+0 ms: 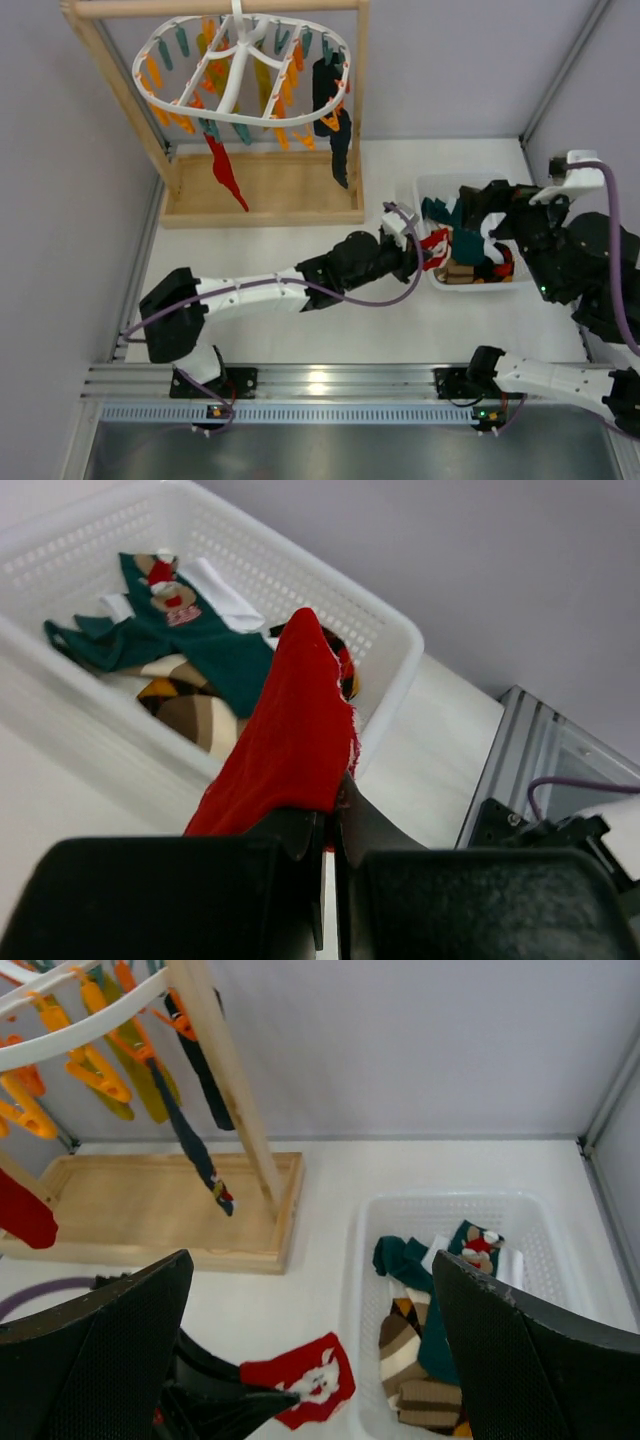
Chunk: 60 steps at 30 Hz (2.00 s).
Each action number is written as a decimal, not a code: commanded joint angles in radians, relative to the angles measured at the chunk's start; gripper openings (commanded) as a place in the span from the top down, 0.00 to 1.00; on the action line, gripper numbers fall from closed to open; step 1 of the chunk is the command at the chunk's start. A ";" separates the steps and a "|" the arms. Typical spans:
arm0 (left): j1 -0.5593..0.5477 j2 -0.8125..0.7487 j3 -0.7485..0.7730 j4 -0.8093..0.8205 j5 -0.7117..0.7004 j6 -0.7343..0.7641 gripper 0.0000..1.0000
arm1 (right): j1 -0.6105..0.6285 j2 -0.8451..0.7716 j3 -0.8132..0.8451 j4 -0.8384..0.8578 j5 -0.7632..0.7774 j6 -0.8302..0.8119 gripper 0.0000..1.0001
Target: Remove the socks clipped to the hanger
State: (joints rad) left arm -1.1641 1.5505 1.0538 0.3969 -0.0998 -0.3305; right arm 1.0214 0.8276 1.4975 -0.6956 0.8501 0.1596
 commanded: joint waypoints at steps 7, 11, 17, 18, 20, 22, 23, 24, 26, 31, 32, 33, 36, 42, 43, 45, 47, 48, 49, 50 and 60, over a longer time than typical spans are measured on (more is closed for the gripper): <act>0.075 0.455 0.571 0.028 0.225 -0.097 0.92 | -0.007 -0.146 -0.014 -0.206 0.133 0.078 0.00; 0.086 0.696 0.883 -0.116 0.250 -0.090 0.66 | -0.007 -0.166 -0.032 -0.208 0.130 0.087 0.01; 0.083 0.750 1.132 -0.473 0.161 0.001 0.01 | -0.007 -0.151 -0.074 -0.251 0.148 0.119 0.01; 0.081 0.702 1.079 -0.474 0.073 0.017 0.01 | -0.007 -0.151 -0.083 -0.245 0.153 0.121 0.01; 0.081 0.617 0.923 -0.472 0.011 0.041 0.01 | -0.007 -0.151 -0.111 -0.205 0.153 0.121 0.01; 0.080 0.476 0.761 -0.475 -0.098 0.059 0.01 | -0.007 -0.147 -0.132 -0.173 0.147 0.109 0.01; 0.080 0.423 0.705 -0.475 -0.133 0.064 0.01 | -0.007 -0.142 -0.137 -0.142 0.144 0.106 0.01; 0.078 0.337 0.595 -0.475 -0.205 0.062 0.01 | -0.007 -0.134 -0.141 -0.125 0.136 0.100 0.01; 0.076 0.246 0.482 -0.474 -0.277 0.053 0.01 | -0.007 -0.110 -0.158 -0.095 0.124 0.089 0.01; 0.076 -0.028 0.117 -0.477 -0.565 -0.013 0.01 | -0.012 -0.052 -0.206 0.011 0.076 0.075 0.00; 0.076 -0.068 0.074 -0.483 -0.609 -0.024 0.01 | -0.014 -0.044 -0.213 0.024 0.069 0.074 0.01; 0.076 -0.104 -0.002 -0.498 -0.645 -0.056 0.01 | -0.017 -0.026 -0.220 0.036 0.044 0.074 0.00; 0.081 -0.226 -0.113 -0.536 -0.794 -0.125 0.01 | -0.049 0.002 -0.252 0.079 -0.028 0.083 0.01; 0.168 -0.363 -0.233 -0.638 -0.911 -0.258 0.01 | -0.144 0.019 -0.330 0.185 -0.233 0.100 0.01; 0.231 -0.371 -0.242 -0.638 -0.890 -0.263 0.01 | -0.147 0.018 -0.354 0.202 -0.255 0.095 0.01; 0.302 -0.391 -0.259 -0.635 -0.848 -0.271 0.01 | -0.147 0.018 -0.376 0.241 -0.307 0.083 0.01; 0.366 -0.397 -0.259 -0.630 -0.854 -0.259 0.01 | -0.149 0.013 -0.404 0.271 -0.335 0.074 0.01; 0.380 -0.397 -0.253 -0.630 -0.860 -0.251 0.01 | -0.149 0.010 -0.416 0.275 -0.339 0.072 0.01; 0.406 -0.392 -0.249 -0.629 -0.862 -0.243 0.01 | -0.149 0.010 -0.421 0.280 -0.339 0.074 0.01; 0.417 -0.392 -0.239 -0.626 -0.862 -0.229 0.01 | -0.147 0.007 -0.424 0.283 -0.347 0.072 0.01; 0.518 -0.374 -0.192 -0.461 -0.833 -0.032 0.01 | -0.149 0.021 -0.450 0.298 -0.401 0.060 0.00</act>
State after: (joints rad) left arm -0.6590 1.1809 0.8078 -0.1776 -0.9329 -0.4477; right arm 0.8822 0.8482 1.0515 -0.4587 0.4908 0.2291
